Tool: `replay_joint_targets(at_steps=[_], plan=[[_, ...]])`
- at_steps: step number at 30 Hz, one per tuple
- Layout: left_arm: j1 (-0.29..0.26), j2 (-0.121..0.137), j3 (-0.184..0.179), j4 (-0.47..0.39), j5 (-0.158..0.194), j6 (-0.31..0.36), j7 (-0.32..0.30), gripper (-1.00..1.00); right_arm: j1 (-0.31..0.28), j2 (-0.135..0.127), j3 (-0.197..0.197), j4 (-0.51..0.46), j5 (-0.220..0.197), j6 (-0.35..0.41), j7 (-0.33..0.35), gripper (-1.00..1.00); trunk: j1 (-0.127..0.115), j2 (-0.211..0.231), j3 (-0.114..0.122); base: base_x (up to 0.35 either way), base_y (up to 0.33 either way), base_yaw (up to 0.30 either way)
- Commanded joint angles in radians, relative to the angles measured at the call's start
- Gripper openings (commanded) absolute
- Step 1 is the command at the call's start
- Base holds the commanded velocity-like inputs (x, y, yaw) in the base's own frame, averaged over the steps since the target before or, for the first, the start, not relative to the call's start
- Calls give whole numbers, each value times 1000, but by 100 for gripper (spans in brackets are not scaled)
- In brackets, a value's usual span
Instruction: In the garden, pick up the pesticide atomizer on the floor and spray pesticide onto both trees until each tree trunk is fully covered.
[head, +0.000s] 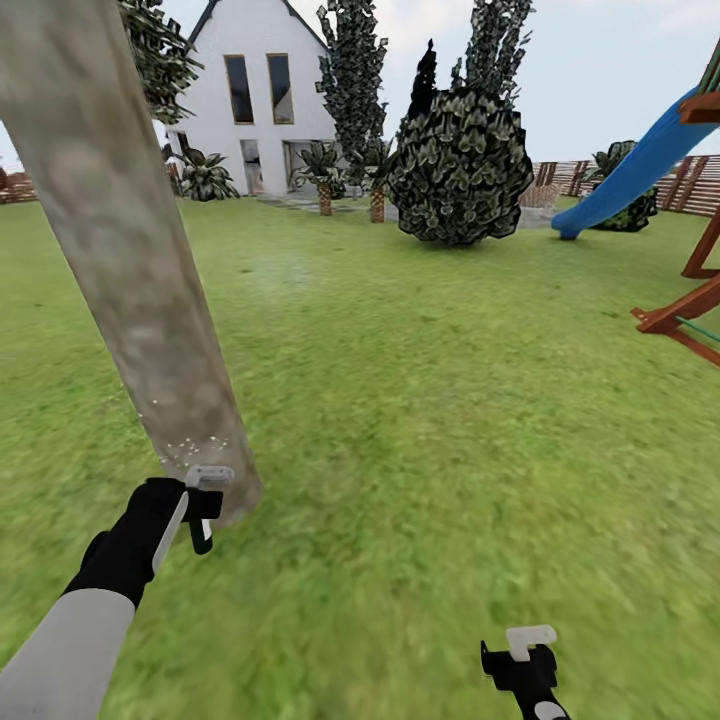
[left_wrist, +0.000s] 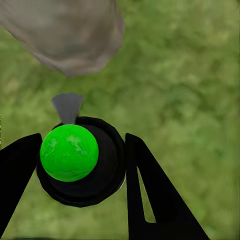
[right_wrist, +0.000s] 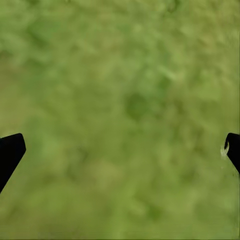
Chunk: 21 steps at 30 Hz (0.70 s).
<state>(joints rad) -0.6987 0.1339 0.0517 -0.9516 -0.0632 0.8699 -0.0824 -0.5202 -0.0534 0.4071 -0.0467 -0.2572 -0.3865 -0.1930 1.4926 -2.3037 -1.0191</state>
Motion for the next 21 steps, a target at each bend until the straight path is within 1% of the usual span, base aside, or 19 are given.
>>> replay_joint_targets(at_steps=[1,5,8,11,13,15,16,17,18,19,20,21], plan=[[-1,0,2,-1,-7,4,-9,-100,0,0,9,-1,-8,-2,-2,100,0,0,-1,138,-260,277],[-1,0,3,0,-5,4,-9,-100,0,0,9,0,-8,-2,-3,100,0,0,-1,109,-220,277],[-1,-4,6,0,5,3,-11,-100,0,0,9,-1,-8,-2,-3,100,0,0,-1,11,-28,278],[-17,-16,3,-9,6,6,-11,-100,0,0,9,-1,-8,-2,-5,100,0,0,-1,1,-3,278],[-35,0,4,-10,-1,6,-13,-100,0,0,9,-1,-8,-2,-5,100,0,0,-1,0,0,278],[-57,72,5,-2,2,9,-24,-100,0,0,9,-1,-8,-2,-5,100,0,0,-1,0,0,278],[-61,82,1,-2,5,10,-25,-100,0,0,9,-1,-8,-2,-5,100,0,0,-1,0,0,277],[-64,74,-2,-2,6,10,-25,-100,0,0,9,-1,-8,-2,-5,100,0,0,-1,0,0,276],[-70,51,-4,-2,6,10,-24,-100,0,0,9,-1,-8,-2,-5,100,0,0,-1,0,0,272],[-83,13,-5,-2,2,11,-19,-100,0,0,9,-1,-8,-2,-5,100,0,0,-1,0,0,266],[-112,-43,-6,-1,-4,14,-14,-100,0,0,9,-1,-8,-2,-5,100,0,0,-1,0,0,228],[-139,-55,-5,0,-3,16,-13,-100,0,0,9,-1,-8,-2,-5,100,0,0,-1,0,0,89]])
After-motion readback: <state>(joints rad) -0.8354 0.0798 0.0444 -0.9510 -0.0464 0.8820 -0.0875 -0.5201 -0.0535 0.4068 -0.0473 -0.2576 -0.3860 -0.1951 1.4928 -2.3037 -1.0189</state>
